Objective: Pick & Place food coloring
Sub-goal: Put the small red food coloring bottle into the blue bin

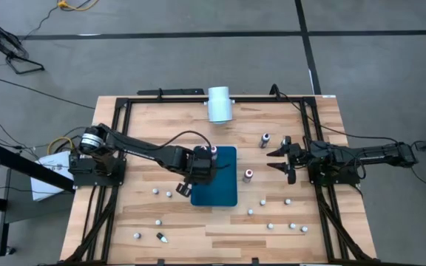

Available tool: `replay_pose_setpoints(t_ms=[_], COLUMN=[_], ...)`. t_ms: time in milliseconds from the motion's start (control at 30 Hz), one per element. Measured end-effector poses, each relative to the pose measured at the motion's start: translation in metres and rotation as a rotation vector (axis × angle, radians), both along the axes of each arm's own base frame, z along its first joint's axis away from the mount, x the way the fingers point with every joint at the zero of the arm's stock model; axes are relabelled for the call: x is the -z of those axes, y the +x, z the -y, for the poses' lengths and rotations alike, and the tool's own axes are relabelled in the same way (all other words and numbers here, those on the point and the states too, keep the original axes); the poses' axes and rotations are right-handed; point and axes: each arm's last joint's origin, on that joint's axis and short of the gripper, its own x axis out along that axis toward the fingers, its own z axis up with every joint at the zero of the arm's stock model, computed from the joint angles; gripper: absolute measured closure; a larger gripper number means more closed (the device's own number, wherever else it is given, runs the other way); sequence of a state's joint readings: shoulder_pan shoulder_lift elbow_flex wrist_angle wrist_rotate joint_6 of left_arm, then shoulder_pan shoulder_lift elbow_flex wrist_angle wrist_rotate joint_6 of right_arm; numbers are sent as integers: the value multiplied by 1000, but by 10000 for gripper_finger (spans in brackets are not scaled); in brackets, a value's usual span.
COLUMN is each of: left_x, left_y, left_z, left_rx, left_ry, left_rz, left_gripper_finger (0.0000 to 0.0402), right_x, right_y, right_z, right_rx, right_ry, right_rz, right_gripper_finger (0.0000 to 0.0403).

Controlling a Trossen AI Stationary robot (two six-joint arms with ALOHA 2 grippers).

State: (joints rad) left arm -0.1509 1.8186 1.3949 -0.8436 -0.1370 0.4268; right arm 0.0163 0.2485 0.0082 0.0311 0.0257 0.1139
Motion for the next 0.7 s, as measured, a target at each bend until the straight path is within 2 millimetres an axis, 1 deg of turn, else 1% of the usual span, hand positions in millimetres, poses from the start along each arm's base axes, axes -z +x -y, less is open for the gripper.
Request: replay_pose_setpoints(t_ms=[133, 267, 367, 533, 700], left_x=[7, 7, 7, 23, 28], left_y=[1, 0, 0, 6, 10], left_z=[1, 3, 3, 3, 0], left_rx=[112, 246, 310, 333, 324], left_ry=[7, 25, 46, 62, 73], left_rz=[-40, -53, -58, -99, -94], left_gripper_finger=[338, 338, 338, 338, 338], right_x=[0, 0, 0, 0, 0], right_y=[0, 0, 0, 0, 0], right_z=[0, 0, 0, 0, 0], right_rx=[0, 0, 0, 0, 0], right_ry=[0, 0, 0, 0, 0], right_rz=[0, 1, 0, 2, -1], right_gripper_finger=[219, 219, 219, 219, 219])
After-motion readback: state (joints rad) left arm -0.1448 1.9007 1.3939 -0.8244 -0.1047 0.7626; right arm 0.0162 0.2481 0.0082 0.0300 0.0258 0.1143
